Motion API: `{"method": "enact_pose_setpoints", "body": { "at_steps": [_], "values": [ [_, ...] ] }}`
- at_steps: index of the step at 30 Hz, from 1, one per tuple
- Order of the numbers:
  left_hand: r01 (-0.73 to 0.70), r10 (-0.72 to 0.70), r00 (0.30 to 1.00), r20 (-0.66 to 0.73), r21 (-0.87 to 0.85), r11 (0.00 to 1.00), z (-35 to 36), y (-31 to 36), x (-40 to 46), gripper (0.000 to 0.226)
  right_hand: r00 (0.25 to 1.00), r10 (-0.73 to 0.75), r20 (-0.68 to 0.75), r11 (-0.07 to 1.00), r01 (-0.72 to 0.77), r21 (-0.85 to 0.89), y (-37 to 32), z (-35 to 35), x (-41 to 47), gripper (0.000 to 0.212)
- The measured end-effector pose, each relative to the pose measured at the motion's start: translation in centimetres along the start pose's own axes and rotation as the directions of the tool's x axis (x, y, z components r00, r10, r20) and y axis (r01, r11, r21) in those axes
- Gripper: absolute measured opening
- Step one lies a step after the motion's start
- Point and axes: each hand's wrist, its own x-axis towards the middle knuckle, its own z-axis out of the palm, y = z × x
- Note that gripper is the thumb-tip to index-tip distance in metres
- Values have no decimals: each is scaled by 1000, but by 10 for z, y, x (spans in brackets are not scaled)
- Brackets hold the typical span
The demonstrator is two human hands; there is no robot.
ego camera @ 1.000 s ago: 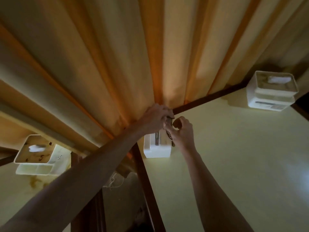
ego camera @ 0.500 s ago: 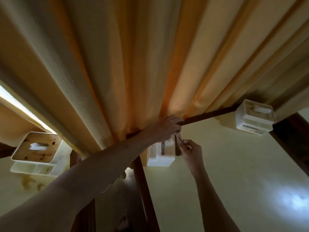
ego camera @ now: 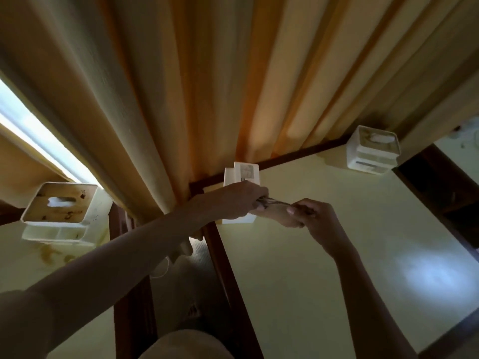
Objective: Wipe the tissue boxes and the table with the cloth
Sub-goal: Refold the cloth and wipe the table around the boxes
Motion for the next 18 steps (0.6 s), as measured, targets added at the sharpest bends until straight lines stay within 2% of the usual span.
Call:
{"method": "enact_pose_setpoints", "body": {
  "at_steps": [5, 10, 13, 18],
  "values": [
    [134, -136, 991, 12, -253, 958, 50, 6, -45, 19, 987, 79, 143, 997, -77, -17, 22, 16, -31, 14],
    [235, -255, 967, -14, -338, 911, 106, -10, -71, 24, 933, 170, 317, 983, -182, 8, 54, 40, -43, 7],
    [330, -360, 933, -16, -364, 871, 130, -19, -80, 24, 944, 194, 265, 981, -187, -54, 75, 63, -42, 7],
    [443, -489, 873, -7, -412, 796, 159, -42, -77, 18, 987, 149, 58, 977, -138, -161, 111, 108, -35, 10]
  ]
}}
